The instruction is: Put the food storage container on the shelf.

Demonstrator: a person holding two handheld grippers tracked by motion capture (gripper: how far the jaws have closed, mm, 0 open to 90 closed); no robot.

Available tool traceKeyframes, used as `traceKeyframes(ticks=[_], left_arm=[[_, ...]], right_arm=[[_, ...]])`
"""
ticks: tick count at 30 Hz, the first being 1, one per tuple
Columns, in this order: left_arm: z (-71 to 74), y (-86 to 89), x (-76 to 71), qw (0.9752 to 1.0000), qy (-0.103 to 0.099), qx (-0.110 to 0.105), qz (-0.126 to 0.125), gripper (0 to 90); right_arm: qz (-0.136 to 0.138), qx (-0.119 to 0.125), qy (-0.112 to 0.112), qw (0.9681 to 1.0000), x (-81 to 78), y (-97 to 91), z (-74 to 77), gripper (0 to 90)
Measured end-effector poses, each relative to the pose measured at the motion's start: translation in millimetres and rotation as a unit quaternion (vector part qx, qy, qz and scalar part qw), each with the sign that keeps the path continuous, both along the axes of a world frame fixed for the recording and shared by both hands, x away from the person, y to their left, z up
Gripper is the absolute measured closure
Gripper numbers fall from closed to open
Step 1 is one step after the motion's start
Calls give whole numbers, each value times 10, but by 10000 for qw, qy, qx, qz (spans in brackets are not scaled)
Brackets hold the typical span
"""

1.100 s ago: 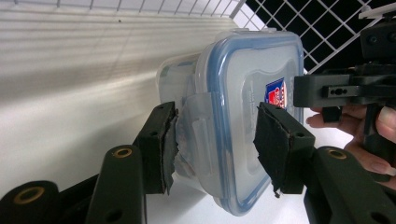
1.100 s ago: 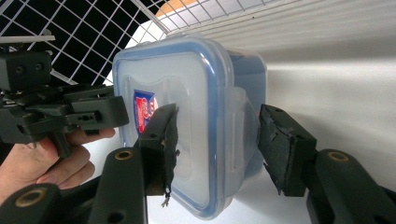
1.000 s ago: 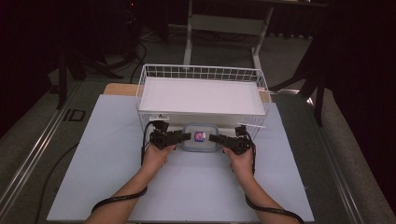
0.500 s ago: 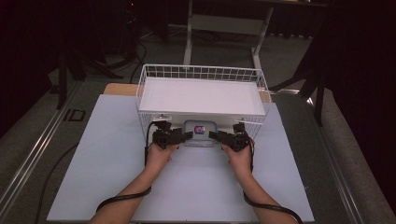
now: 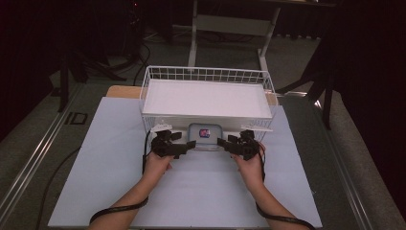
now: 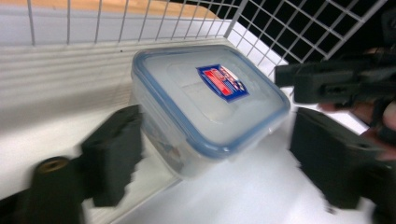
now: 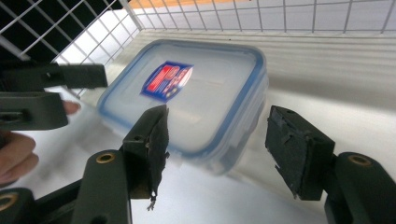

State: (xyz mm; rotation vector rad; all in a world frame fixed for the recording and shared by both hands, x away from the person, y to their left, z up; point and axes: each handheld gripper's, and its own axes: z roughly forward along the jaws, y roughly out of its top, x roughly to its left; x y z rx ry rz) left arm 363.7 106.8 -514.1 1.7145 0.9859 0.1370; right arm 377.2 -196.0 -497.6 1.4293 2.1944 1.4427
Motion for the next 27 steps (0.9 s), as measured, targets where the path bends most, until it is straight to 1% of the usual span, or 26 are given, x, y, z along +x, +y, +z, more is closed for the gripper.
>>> traceKeyframes(ticks=[1,2,3,4,5,6,7,8,11,12,13,14,16,17,18,19,20,21,23,24,25,26,27], left_arm=[[9,10,-33,10000,-38,-39,-71,150],[9,10,-33,10000,-38,-39,-71,143],[31,24,-97,9998,-108,10,-168,92],[44,27,-135,9997,-118,9,-205,67],[59,33,-172,9995,-163,52,-274,51],[74,31,-216,9993,-209,107,-308,40],[90,31,-260,9988,-278,185,-360,35],[102,29,-306,9983,-324,214,-424,35],[122,28,-424,9970,-365,307,-617,34],[126,33,-458,9967,-380,326,-642,34],[130,42,-503,9967,-390,266,-658,34],[136,53,-533,9967,-401,247,-664,34],[148,68,-587,9966,-426,220,-663,34],[155,78,-616,9963,-455,268,-673,34],[160,87,-642,9961,-472,325,-678,34],[160,98,-674,9963,-471,279,-667,34],[160,98,-674,9963,-471,279,-667,34],[159,128,-735,9967,-464,258,-617,34],[150,160,-790,9967,-458,233,-627,34],[143,173,-819,9966,-462,259,-627,34],[131,184,-847,9967,-457,252,-618,34],[131,184,-847,9967,-457,252,-618,34],[106,204,-882,9969,-410,264,-611,34]], right_arm=[[11,-39,-58,10000,-36,-8,24,390],[11,-39,-58,10000,-36,-8,24,390],[68,-49,-112,9999,-111,-16,75,404],[101,-11,-121,9999,-139,-18,90,410],[154,3,-127,9998,-175,-10,105,410],[202,-45,-180,9996,-212,3,119,423],[262,-54,-180,9995,-251,19,132,426],[298,-83,-233,9992,-283,37,140,427],[414,-95,-269,9987,-358,88,154,453],[444,-84,-251,9987,-373,104,154,472],[462,-99,-242,9986,-385,121,152,482],[471,-117,-274,9984,-401,139,150,509],[510,-167,-245,9983,-412,169,142,566],[525,-202,-263,9981,-426,188,139,648],[632,-205,-279,9974,-431,202,134,725],[692,-194,-277,9970,-437,220,130,764],[755,-225,-240,9966,-434,241,122,807],[793,-276,-213,9962,-432,270,108,832],[826,-266,-127,9961,-426,304,81,894],[842,-296,-102,9960,-423,325,65,897],[854,-343,-123,9957,-419,346,47,898],[854,-343,-123,9957,-419,346,47,898],[841,-404,-130,9956,-418,364,29,899]])
